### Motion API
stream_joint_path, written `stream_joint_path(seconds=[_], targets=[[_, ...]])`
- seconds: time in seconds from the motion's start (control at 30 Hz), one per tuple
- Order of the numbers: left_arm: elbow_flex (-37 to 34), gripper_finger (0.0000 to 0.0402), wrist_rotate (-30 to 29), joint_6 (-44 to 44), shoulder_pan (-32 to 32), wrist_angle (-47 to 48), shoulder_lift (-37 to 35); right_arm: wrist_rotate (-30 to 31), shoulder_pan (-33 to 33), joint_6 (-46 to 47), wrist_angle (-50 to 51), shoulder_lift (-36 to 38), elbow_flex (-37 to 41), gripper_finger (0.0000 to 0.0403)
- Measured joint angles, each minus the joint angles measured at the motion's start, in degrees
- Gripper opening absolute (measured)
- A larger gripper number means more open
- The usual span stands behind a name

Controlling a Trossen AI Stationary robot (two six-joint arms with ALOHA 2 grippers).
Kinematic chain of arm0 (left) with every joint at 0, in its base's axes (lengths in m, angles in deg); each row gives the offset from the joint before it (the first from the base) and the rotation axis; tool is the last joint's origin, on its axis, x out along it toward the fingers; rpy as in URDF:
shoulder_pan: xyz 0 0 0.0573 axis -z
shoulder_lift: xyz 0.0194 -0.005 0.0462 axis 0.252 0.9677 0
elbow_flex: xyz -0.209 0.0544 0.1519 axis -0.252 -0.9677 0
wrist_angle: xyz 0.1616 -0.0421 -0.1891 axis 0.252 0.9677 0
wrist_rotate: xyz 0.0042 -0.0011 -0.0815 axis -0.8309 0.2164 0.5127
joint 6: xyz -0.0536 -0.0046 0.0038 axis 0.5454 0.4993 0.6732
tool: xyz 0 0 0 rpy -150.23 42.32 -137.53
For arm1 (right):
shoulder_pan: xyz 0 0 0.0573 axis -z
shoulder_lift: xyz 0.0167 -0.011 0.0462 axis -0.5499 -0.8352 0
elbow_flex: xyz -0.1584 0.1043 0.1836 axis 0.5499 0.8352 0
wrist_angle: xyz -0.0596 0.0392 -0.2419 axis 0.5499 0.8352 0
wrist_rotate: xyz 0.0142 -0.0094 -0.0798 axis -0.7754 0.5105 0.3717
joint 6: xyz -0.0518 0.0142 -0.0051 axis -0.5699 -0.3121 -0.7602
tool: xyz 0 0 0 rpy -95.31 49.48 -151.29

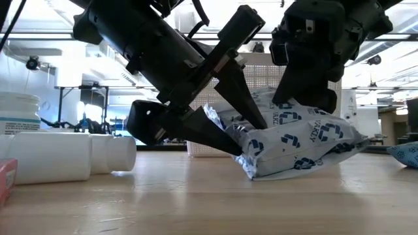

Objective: Pick & place medical supplies in basket/bin
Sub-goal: Put the white mailer bag into the white bin

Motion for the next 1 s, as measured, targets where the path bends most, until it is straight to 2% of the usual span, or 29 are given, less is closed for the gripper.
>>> stream_joint_path(seconds=[0.2,0.33,0.47,0.6,0.7,0.77,0.9,1.0], targets=[[0.0,0.0166,0.6,0.1,0.0,-1.6,-1.0,0.0,0.0,-1.7,0.0,0.1,-0.8,0.0068],[0.1,0.0166,0.8,0.0,0.0,-1.2,-3.1,-0.6,0.0,-3.0,0.1,0.2,-1.9,0.0027],[1.1,0.0166,-0.3,-0.3,0.5,0.3,-4.9,-2.0,0.0,-4.9,1.4,0.9,-4.3,0.001],[3.2,0.0166,-3.0,0.4,2.4,0.7,-7.4,-3.5,-0.8,-9.0,8.3,3.0,-9.6,0.0008],[6.9,0.0166,-9.0,1.6,4.8,4.0,-9.3,-4.0,-1.2,-13.5,14.9,4.8,-15.5,0.0008],[10.7,0.0166,-14.2,1.7,6.0,9.7,-10.7,-3.5,-1.3,-16.4,18.6,5.7,-20.0,0.0008],[22.9,0.0166,-24.2,0.8,7.5,24.9,-11.8,0.4,-1.2,-22.1,24.4,7.7,-29.4,0.0008],[33.5,0.0166,-31.1,-3.3,7.6,35.4,-11.8,5.0,-0.2,-26.3,27.9,8.1,-36.4,0.0008]])
